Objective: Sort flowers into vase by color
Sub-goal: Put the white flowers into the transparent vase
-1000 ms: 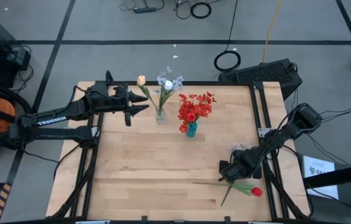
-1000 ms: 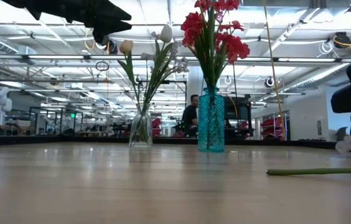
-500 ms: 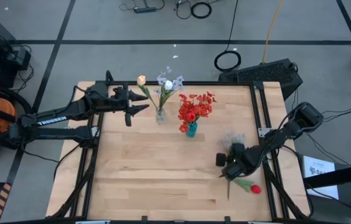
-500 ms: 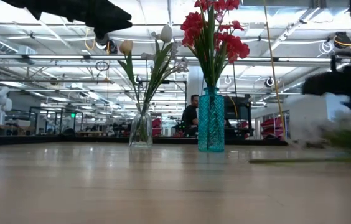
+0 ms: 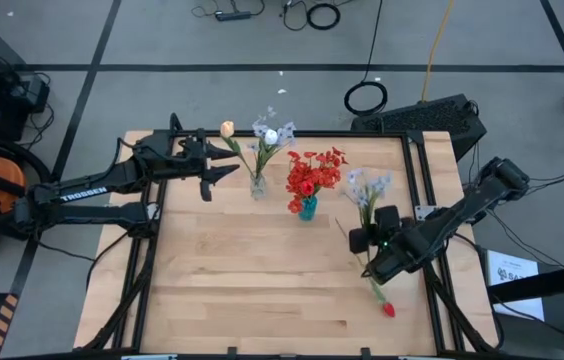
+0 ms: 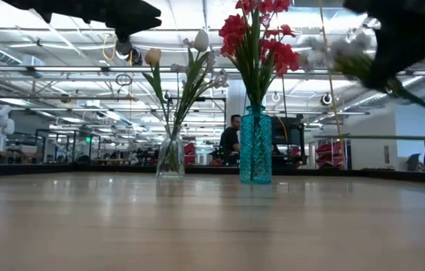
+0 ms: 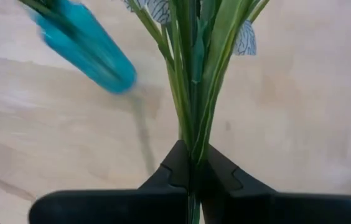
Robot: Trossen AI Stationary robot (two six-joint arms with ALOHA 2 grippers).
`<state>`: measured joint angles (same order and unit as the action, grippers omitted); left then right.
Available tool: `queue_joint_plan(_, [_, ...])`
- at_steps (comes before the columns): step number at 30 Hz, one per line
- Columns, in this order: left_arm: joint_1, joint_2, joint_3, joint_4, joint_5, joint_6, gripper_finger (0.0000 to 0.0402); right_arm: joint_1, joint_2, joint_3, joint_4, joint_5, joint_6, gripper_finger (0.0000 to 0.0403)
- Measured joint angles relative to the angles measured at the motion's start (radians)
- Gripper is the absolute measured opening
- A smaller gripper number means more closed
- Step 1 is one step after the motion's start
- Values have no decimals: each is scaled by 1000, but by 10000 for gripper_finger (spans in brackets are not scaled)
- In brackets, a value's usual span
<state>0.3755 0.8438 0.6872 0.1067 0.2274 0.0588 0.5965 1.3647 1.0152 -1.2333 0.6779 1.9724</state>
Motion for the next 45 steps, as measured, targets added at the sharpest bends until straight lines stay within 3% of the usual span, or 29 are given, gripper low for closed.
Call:
queue_joint_plan(9, [-34,0,0,56,-1,-2,164,1,0,270,-293,161,-195,3])
queue_joint_plan(15, [-72,0,0,103,-4,-97,164,1,0,415,-335,319,-412,2])
queue_joint_plan(22, [-127,0,0,104,-59,-129,164,-3,-1,580,-235,437,-797,2])
queue_joint_plan(27, [-157,0,0,123,-71,-130,164,-29,-1,722,4,445,-1163,2])
queue_joint_plan(30, [-167,0,0,156,-71,-131,164,-52,-2,777,246,390,-1429,2])
queue_joint_plan(35, [-182,0,0,211,-72,-131,164,-120,7,791,649,165,-1787,2])
queue_joint_plan(38, [-189,0,0,232,-71,-131,164,-181,31,791,773,51,-1874,2])
queue_joint_plan(45, [-196,0,0,230,-71,-160,164,-356,140,790,959,-303,-1883,2])
